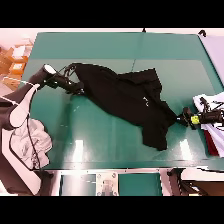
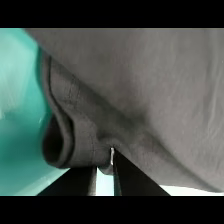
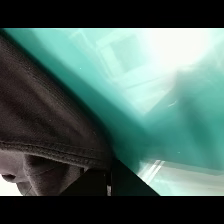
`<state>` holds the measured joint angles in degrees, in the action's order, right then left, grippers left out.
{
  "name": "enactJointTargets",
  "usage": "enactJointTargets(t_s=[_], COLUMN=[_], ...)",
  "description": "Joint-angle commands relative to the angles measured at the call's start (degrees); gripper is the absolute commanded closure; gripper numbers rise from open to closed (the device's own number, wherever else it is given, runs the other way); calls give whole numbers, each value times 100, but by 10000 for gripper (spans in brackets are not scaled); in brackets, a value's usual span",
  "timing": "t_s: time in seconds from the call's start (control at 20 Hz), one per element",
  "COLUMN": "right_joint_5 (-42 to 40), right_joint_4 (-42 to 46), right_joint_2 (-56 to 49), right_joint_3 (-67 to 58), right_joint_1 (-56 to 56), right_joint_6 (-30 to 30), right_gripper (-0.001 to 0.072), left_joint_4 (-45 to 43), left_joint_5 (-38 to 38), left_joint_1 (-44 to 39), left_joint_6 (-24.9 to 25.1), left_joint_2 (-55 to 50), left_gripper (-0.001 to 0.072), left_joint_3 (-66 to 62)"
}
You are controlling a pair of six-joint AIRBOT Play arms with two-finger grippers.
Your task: Fold the shirts.
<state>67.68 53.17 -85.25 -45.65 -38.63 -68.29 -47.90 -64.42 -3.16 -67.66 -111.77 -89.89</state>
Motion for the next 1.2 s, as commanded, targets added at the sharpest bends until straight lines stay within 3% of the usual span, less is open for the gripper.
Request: enactJointTargets(t_s=[0.0, 0.2, 0.35, 0.5, 0.6, 0.8, 1.0, 1.15], right_joint_5=[37, 568, 1377, 2100, 2149, 1370, -26, -341], right_joint_4=[-170, -1335, -2638, -4133, -5226, -7020, -6948, -6614], right_joint_2=[-2, 98, 511, 1274, 1908, 3051, 3755, 3860], right_joint_3=[0, -9, -299, -1086, -1862, -3733, -5598, -6266], right_joint_1=[7, 162, 396, 409, 409, 330, -529, -1263], right_joint_6=[4, 608, 1045, 1137, 1137, 1209, 1193, 752], right_gripper=[693, 693, 693, 693, 693, 693, 693, 693], left_joint_4=[13, -7, -9, -13, -4, -13, -302, -634], left_joint_5=[214, -638, -1145, -1027, -699, 662, 1040, 761], left_joint_1=[-50, -50, -50, -48, -50, -48, -50, -50], left_joint_6=[46, 70, 74, 111, 107, 216, 195, -155], left_joint_2=[-61, 284, 1283, 2739, 3700, 5390, 6299, 6522], left_gripper=[681, 682, 682, 681, 681, 681, 680, 680], left_joint_3=[-15, -420, -684, -944, -1316, -2068, -2608, -2660])
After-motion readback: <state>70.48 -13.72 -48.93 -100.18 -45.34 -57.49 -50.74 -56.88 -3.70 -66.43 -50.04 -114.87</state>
